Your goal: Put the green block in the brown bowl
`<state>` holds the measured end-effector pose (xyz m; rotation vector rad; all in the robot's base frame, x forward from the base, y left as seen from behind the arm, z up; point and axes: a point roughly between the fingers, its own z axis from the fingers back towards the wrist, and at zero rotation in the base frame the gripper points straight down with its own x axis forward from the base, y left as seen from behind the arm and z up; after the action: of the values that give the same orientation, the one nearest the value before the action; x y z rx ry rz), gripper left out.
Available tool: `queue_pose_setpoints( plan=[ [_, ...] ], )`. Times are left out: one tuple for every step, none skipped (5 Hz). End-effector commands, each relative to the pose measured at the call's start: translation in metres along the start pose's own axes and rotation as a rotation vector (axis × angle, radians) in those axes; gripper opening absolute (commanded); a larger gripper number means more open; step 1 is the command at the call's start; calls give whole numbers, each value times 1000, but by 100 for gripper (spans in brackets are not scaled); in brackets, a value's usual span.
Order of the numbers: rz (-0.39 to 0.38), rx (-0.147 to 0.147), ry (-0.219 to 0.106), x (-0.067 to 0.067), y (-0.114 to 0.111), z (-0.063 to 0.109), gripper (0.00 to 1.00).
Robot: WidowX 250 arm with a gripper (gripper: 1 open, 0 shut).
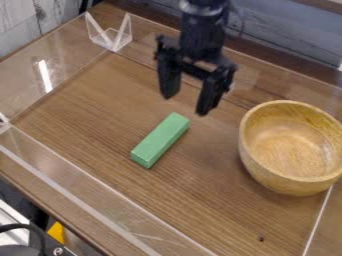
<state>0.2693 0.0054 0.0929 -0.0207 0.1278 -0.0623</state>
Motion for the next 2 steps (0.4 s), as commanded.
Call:
queue_pose_setpoints(
  plan=[
    [-26,17,-69,-5,9,-7,100],
    [-42,29,-85,-12,13,-14,100]
  ],
)
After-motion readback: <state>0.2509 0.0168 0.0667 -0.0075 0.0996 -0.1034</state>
